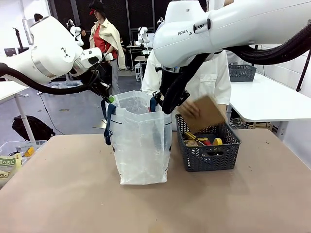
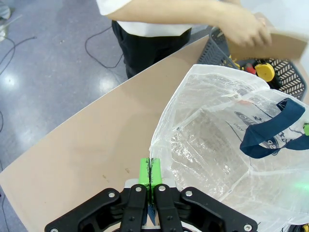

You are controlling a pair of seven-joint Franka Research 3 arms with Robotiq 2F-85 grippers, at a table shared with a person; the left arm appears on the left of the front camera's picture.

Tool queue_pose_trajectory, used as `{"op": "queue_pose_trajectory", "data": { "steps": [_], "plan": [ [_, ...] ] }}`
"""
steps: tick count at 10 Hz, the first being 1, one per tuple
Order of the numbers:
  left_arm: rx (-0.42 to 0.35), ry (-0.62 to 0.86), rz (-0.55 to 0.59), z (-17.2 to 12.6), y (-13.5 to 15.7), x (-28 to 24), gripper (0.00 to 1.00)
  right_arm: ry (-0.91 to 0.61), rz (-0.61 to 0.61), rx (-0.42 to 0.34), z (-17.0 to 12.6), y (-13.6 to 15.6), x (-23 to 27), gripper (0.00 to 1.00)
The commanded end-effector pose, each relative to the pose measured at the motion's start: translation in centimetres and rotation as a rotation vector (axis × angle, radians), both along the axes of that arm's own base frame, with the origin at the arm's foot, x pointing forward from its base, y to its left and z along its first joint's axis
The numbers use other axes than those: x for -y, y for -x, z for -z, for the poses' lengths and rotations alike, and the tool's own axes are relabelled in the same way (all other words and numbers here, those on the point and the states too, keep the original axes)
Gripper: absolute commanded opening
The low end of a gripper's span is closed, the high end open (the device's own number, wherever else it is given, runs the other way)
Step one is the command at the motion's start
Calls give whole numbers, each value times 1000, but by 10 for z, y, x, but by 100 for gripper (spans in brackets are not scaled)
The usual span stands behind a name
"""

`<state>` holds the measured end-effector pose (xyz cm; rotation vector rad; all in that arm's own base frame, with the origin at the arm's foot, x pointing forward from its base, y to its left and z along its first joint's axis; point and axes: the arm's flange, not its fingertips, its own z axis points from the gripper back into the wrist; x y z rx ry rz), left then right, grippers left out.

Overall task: Transfer purchased items from the store into the shopping bag.
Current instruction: Move the Reusable shopping bag to the right side of the table.

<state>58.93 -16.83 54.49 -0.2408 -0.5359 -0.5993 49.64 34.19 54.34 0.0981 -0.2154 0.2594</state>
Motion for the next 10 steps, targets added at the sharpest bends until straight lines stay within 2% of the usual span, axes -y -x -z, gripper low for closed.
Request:
{"op": "queue_pose_trajectory", "data": {
  "steps": [1,10],
  "plan": [
    [0,-4,-1,0,0,-2,0,-12,0,1,-1,0,0,0],
    [0,-4,-1,0,0,-2,0,-12,0,1,-1,0,0,0]
  ]
}}
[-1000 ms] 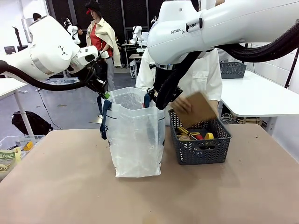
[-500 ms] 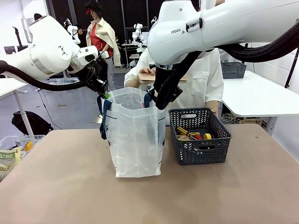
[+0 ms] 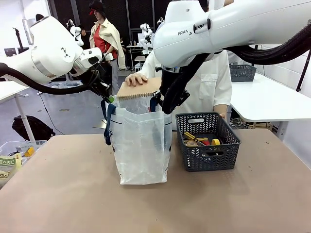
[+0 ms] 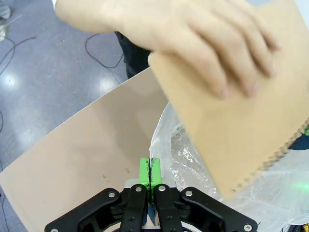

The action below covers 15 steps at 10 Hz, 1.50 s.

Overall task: Transfer purchased items from the store into the shopping bag.
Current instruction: Move the Reusable shopping bag to the right side of the table.

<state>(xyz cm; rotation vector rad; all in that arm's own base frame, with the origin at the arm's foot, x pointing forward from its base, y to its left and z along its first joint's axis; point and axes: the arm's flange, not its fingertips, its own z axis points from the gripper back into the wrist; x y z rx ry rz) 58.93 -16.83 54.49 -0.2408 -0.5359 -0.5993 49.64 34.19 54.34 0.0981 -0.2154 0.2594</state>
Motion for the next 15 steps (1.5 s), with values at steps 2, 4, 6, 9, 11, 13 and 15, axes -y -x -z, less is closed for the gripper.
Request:
{"op": "queue_pose_trajectory", "data": {
  "steps": [2,4,6,9,11,13,15],
  "plan": [
    [0,-4,-1,0,0,-2,0,-12,0,1,-1,0,0,0],
    [0,-4,-1,0,0,-2,0,-12,0,1,-1,0,0,0],
    [0,-4,-1,0,0,-2,0,-12,0,1,-1,0,0,0],
    [0,-4,-1,0,0,-2,0,-12,0,1,-1,0,0,0],
    [0,-4,-1,0,0,-2,0,-12,0,1,-1,0,0,0],
    [0,-4,-1,0,0,-2,0,-12,0,1,-1,0,0,0],
    [0,-4,-1,0,0,-2,0,-12,0,1,-1,0,0,0]
  ]
}}
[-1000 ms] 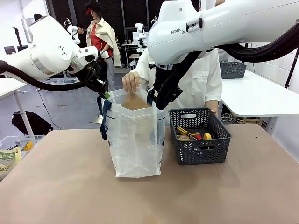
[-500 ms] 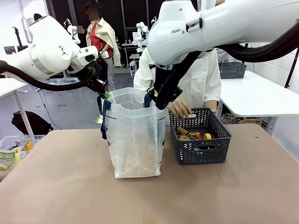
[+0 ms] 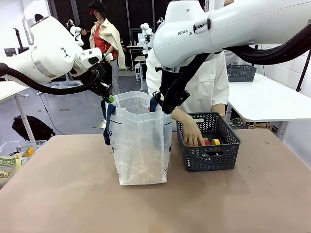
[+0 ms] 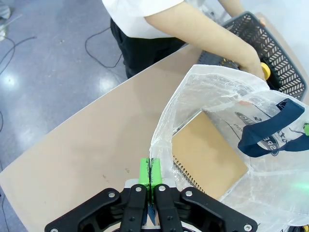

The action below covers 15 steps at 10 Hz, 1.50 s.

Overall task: Transfer purchased items from the store into the shopping bag.
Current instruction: Move the Reusable shopping bag to the right side of the table.

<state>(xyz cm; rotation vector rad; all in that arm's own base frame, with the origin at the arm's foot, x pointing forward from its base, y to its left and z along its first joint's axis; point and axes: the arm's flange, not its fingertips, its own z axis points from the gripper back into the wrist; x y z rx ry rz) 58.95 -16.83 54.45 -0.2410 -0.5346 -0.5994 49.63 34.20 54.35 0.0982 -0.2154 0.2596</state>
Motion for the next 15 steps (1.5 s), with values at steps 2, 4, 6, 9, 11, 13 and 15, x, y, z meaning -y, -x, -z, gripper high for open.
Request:
{"op": "queue_pose_trajectory", "data": {
  "steps": [2,4,6,9,11,13,15],
  "plan": [
    [1,-4,-2,-1,0,-2,0,-12,0,1,-1,0,0,0],
    [1,-4,-2,-1,0,-2,0,-12,0,1,-1,0,0,0],
    [1,-4,-2,-1,0,-2,0,-12,0,1,-1,0,0,0],
    [1,-4,-2,-1,0,-2,0,-12,0,1,-1,0,0,0],
    [1,-4,-2,-1,0,-2,0,-12,0,1,-1,0,0,0],
    [1,-4,-2,-1,0,-2,0,-12,0,1,-1,0,0,0],
    [1,-4,-2,-1,0,-2,0,-12,0,1,-1,0,0,0]
  ]
}}
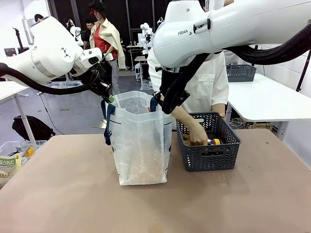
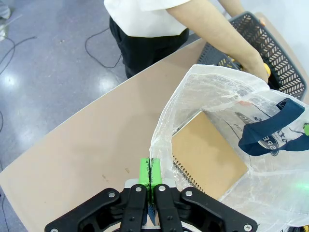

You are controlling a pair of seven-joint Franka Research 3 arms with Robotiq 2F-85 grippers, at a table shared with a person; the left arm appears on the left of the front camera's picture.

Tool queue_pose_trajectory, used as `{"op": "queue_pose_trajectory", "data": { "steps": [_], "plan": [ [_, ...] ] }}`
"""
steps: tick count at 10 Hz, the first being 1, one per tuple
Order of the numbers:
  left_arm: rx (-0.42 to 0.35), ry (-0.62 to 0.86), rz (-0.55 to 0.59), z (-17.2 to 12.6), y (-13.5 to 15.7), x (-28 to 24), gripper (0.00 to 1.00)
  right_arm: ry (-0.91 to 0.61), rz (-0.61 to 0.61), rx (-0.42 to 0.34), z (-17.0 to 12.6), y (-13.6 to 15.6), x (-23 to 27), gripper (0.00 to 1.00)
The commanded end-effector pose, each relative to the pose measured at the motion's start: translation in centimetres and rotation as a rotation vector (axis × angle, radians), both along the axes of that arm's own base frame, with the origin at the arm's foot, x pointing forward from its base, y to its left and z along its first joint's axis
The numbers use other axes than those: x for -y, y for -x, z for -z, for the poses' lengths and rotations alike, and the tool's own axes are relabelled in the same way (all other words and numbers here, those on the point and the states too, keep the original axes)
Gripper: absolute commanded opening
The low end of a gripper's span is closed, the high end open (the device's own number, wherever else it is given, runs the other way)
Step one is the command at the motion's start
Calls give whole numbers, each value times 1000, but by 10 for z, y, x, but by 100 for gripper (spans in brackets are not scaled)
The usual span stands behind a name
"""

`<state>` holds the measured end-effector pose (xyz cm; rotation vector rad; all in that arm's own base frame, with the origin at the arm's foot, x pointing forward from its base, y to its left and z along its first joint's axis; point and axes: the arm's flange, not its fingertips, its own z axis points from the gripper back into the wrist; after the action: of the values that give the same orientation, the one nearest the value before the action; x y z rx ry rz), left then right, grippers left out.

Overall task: Transfer purchased items from the store into the shopping bag.
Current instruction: Move the Reusable shopping bag to the right side of the table.

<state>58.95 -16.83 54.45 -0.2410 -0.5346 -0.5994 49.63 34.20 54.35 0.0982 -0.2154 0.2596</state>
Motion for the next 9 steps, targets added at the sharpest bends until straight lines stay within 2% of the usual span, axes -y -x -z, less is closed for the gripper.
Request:
{"op": "queue_pose_trajectory", "data": {
  "steps": [1,9],
  "plan": [
    [1,-4,-2,-1,0,-2,0,-12,0,1,-1,0,0,0],
    [1,-4,-2,-1,0,-2,0,-12,0,1,-1,0,0,0]
  ]
}}
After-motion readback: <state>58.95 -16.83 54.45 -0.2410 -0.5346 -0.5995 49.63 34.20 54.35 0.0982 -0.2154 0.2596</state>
